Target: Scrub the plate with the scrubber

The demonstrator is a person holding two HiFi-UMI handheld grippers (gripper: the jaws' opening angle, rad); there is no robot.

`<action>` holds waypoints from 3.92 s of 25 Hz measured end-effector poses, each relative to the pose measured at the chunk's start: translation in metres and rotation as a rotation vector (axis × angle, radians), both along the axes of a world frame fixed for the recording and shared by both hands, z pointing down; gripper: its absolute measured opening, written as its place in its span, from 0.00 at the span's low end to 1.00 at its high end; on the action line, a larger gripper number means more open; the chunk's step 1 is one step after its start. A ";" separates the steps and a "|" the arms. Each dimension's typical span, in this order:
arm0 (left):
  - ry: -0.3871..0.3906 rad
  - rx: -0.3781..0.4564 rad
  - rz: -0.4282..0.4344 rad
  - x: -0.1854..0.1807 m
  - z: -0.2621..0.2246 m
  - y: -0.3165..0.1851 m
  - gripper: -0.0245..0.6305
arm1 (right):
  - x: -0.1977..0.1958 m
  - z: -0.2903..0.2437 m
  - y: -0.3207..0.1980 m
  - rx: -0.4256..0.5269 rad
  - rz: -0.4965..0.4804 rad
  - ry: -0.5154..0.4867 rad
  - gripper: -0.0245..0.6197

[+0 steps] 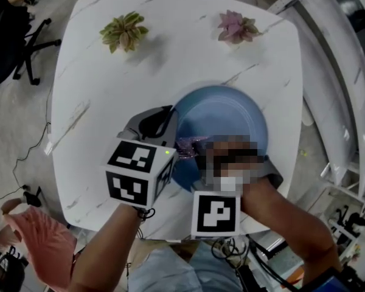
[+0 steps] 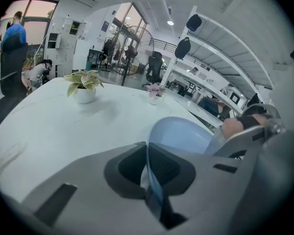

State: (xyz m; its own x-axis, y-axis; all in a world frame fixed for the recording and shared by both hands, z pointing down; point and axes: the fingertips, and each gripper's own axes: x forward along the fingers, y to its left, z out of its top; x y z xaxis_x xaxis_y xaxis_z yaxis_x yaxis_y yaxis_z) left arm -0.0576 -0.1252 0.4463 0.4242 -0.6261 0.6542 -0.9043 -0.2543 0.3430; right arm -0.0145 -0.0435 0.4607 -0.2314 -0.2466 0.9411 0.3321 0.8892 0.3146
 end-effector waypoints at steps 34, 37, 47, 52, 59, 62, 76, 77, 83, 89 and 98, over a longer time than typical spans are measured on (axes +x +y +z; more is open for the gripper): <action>-0.016 0.005 -0.012 -0.001 0.003 0.006 0.06 | 0.104 0.002 -0.026 -0.128 0.388 0.113 0.15; -0.011 0.003 -0.010 -0.001 0.002 0.006 0.06 | 0.102 0.002 -0.041 -0.111 0.411 0.114 0.15; 0.004 -0.010 -0.002 0.002 0.001 0.006 0.06 | 0.078 0.001 -0.083 -0.054 0.334 0.102 0.16; 0.005 -0.023 0.003 0.003 0.003 0.008 0.06 | 0.053 0.001 -0.084 -0.027 0.269 0.077 0.16; 0.010 -0.027 -0.007 0.002 0.002 0.006 0.06 | 0.023 0.002 -0.064 -0.010 0.162 0.050 0.16; 0.014 -0.025 -0.009 0.002 0.001 0.005 0.06 | 0.017 0.001 -0.053 -0.010 0.124 0.030 0.16; -0.012 -0.006 -0.020 -0.001 0.004 0.006 0.06 | 0.008 -0.001 0.029 -0.070 0.015 -0.043 0.15; -0.013 -0.004 -0.020 -0.001 0.004 0.006 0.06 | 0.011 -0.001 0.032 -0.083 0.014 -0.036 0.15; -0.009 -0.007 -0.021 -0.002 0.004 0.006 0.06 | 0.044 0.001 0.041 -0.172 0.069 0.019 0.15; -0.011 -0.006 -0.013 -0.002 0.004 0.006 0.06 | 0.081 0.002 0.018 -0.167 0.176 0.074 0.15; -0.018 -0.005 -0.008 0.000 0.003 0.006 0.06 | 0.100 0.001 -0.020 -0.131 0.304 0.081 0.15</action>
